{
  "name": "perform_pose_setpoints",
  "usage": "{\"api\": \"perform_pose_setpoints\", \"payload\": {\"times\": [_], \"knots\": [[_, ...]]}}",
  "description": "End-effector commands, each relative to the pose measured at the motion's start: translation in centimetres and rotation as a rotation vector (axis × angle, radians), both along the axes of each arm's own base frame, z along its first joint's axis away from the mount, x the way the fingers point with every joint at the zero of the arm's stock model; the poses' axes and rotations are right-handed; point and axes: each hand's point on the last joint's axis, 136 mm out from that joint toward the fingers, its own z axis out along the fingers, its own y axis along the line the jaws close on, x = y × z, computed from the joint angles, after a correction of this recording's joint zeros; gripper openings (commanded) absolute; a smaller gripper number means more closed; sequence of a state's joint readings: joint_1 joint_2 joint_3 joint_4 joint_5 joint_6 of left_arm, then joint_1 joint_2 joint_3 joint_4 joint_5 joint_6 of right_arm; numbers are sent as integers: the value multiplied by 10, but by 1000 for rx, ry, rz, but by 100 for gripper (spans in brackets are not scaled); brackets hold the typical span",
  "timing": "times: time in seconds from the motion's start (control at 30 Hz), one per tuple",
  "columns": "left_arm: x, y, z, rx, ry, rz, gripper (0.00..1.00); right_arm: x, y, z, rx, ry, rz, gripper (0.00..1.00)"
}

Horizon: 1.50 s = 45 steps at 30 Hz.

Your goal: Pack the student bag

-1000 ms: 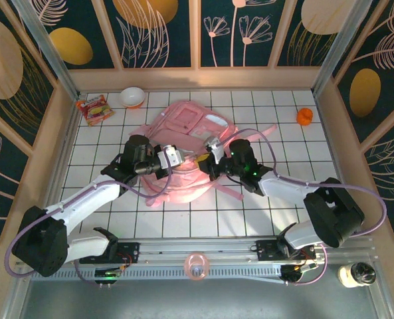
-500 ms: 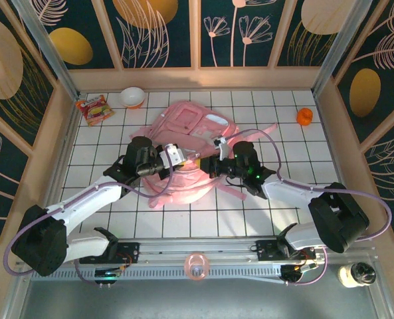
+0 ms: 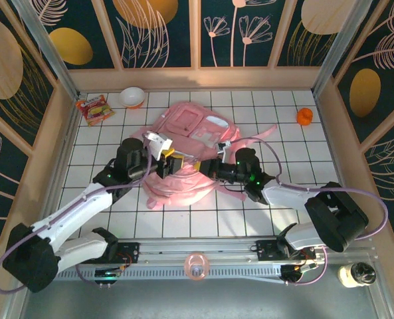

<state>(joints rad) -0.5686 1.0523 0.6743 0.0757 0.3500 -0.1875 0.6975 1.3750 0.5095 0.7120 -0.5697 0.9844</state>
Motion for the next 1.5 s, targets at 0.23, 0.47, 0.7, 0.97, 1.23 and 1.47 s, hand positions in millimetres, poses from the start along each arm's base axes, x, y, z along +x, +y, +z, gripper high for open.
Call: {"api": "perform_pose_setpoints", "payload": {"times": [0.23, 0.47, 0.7, 0.97, 1.23, 1.47], "knots": [[-42, -4, -18, -436, 514, 66, 49, -16, 22, 25, 84, -23, 78, 0], [-52, -13, -19, -553, 623, 26, 52, -18, 27, 20, 76, -14, 89, 0], [-52, -20, -48, -474, 722, 45, 51, -19, 30, 21, 80, -10, 94, 0], [-51, -35, -38, -562, 755, -12, 52, -23, 36, 18, 81, -3, 123, 0], [-52, -44, -45, -591, 796, -31, 50, -26, 37, 19, 90, 1, 139, 0], [-40, -40, -55, -602, 787, 48, 46, -30, 32, 6, 45, 28, 138, 2]]}}
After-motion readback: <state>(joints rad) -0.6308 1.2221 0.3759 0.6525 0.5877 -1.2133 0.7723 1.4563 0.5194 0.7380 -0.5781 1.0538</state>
